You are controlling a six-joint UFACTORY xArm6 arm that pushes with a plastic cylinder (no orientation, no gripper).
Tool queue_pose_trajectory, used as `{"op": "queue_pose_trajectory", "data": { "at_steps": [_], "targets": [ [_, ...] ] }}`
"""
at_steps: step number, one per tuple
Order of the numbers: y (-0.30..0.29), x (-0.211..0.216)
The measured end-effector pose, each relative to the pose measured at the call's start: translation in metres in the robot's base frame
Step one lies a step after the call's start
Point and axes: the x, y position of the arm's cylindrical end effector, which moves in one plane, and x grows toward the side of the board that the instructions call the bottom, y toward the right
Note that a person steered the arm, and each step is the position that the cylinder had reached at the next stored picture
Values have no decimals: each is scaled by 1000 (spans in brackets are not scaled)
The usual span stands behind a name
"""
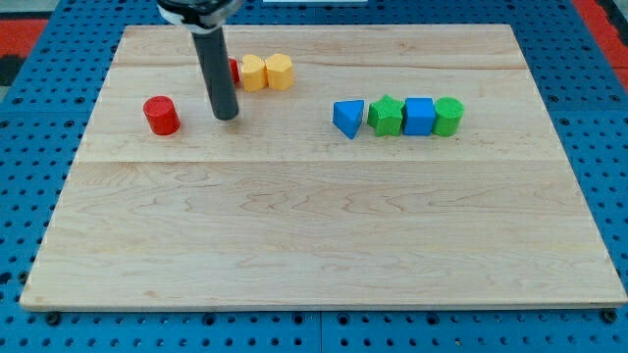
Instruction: Push the red circle to the line of blocks
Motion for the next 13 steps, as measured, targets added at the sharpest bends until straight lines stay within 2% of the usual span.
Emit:
{"op": "queue_pose_trajectory", "data": {
  "at_steps": [1,4,6,13],
  "targets": [
    [-7,23],
    [-101,44],
    [-104,42],
    [-66,-26]
  ]
}}
